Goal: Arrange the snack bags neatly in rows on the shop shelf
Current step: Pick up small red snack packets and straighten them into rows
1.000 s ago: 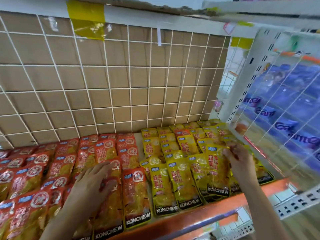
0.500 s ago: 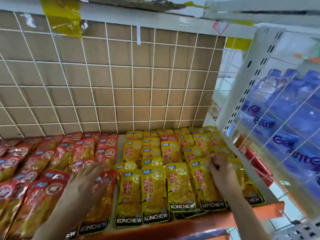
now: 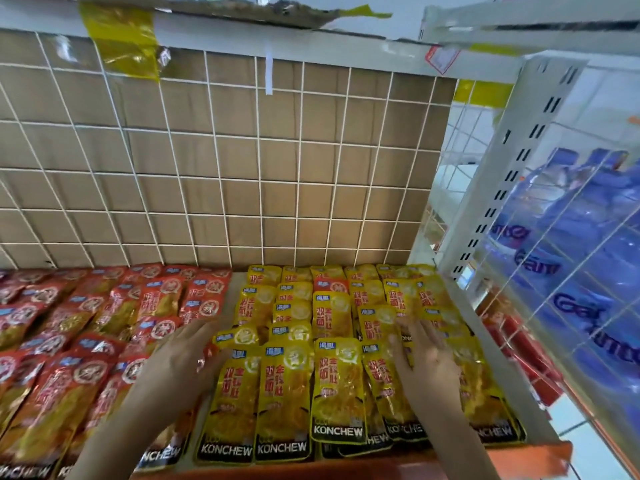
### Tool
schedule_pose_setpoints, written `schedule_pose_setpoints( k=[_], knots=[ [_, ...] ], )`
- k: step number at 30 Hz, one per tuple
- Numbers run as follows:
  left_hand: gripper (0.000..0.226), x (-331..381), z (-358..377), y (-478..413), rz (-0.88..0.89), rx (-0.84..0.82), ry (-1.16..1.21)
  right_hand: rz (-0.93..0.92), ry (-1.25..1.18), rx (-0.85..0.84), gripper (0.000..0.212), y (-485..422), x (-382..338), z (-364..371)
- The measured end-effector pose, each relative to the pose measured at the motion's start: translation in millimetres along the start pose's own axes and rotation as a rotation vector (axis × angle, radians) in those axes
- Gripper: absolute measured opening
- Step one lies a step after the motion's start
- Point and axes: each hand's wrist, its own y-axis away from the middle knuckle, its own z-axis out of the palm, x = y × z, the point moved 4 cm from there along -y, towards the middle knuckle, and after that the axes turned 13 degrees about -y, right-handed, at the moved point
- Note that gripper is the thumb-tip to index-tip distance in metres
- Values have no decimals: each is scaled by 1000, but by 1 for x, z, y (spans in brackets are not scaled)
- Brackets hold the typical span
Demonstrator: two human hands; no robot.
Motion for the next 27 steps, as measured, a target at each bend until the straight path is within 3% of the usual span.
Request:
schedule_pose_setpoints(
  k=[6,11,13,17,22,27],
  knots=[
    [43,41,8,-53,141,-41,92,25,-59,-286,80,6,-24,22],
    [33,87,22,-102,210,-106,67,63,71,-510,88,8,-31,31],
    [31,98,28,-119,216,-127,49,78,76,-507,90,10,-28,31],
    [31,102,40,-145,193,-130,-46,36,54,-402,72,14,-21,36],
    [30,102,53,-161,96,-118,-51,28,49,-421,95,14,-20,36],
    [17,107,60,-166,104,-120,13,-1,119,-344,72,15,-22,37]
  ],
)
